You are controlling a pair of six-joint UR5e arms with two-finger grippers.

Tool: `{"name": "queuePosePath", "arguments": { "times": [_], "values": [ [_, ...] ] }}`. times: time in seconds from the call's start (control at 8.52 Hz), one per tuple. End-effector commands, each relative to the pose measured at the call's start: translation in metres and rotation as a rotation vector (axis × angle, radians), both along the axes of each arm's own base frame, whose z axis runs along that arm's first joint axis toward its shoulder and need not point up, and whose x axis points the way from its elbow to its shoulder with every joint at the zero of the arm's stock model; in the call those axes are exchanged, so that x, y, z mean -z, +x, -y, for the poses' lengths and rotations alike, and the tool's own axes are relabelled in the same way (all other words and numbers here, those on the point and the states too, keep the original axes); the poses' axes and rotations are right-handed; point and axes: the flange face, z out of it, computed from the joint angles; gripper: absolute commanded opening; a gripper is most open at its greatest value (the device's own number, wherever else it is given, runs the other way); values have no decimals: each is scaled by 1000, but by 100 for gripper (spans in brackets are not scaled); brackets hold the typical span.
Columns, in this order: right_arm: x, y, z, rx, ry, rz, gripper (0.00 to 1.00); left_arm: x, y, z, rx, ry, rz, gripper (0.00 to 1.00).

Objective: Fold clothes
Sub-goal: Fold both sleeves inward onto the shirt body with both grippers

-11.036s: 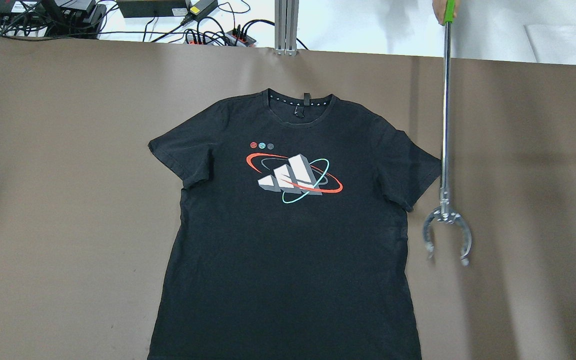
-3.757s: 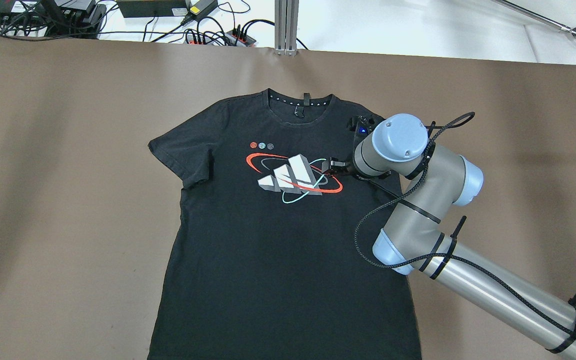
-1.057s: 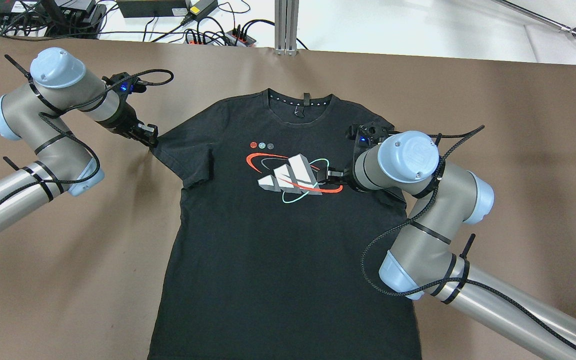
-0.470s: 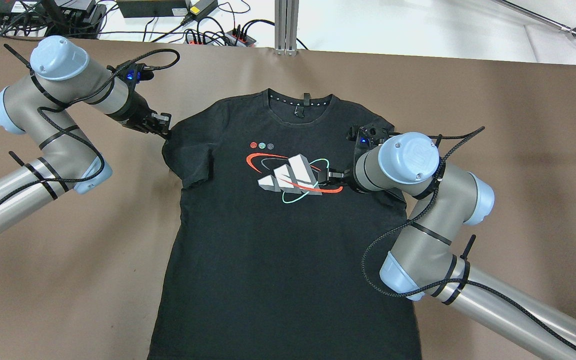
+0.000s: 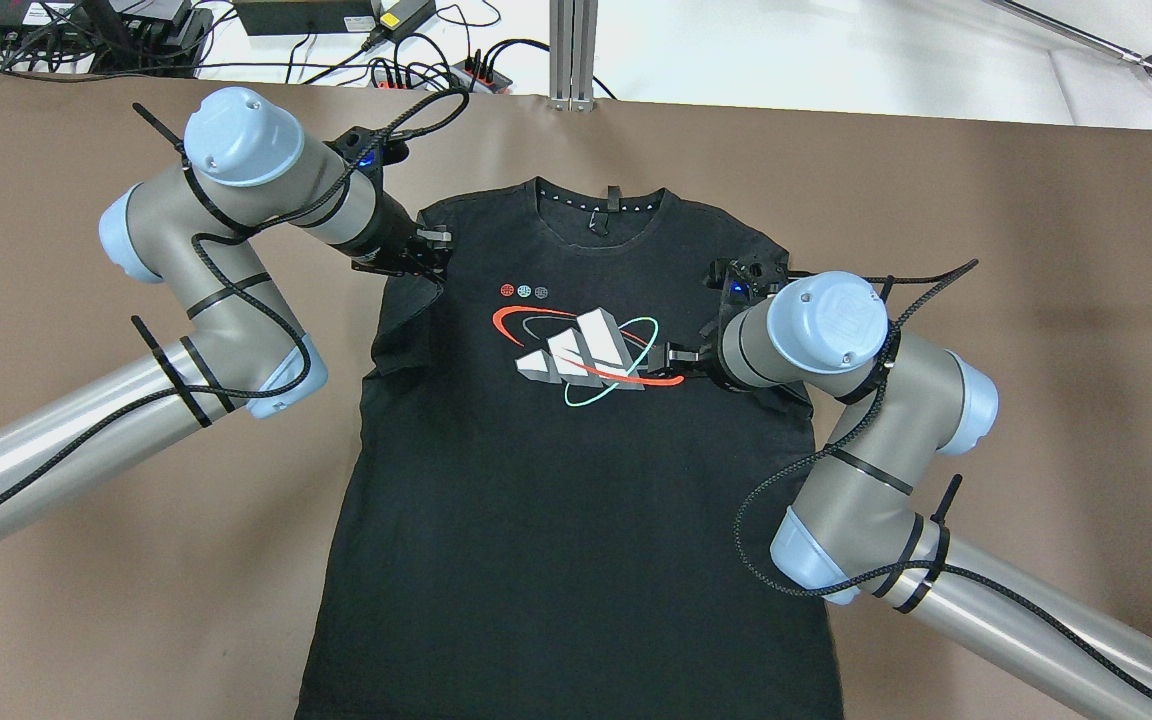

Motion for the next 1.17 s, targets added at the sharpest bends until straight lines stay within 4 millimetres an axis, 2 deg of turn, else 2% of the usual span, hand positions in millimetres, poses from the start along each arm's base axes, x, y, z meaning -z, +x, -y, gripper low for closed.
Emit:
{"name": "queuePosePath", "arguments": {
  "times": [0.0,0.12,0.23,0.35,0.59,0.82,0.94,1.06],
  "values": [
    [-6,0,0,3,-1,-9,95,1,18,8,18,-13,29,0],
    [-7,0,0,3,-2,-11,95,1,25,6,35,-3,38,0],
    [-6,0,0,0,-4,-8,95,-2,39,-1,54,-4,49,0],
    [-8,0,0,1,-4,-10,95,10,51,-5,64,-17,38,0],
    [-13,1,0,4,-5,-17,95,17,75,-14,65,-26,40,0],
    [-18,2,-1,4,-11,-24,95,18,85,-20,83,-23,47,0],
    [-18,2,-1,3,-12,-24,95,13,90,-20,80,-27,54,8],
    [-17,1,-2,-1,-18,-20,95,13,91,-19,81,-32,55,70]
  ]
}}
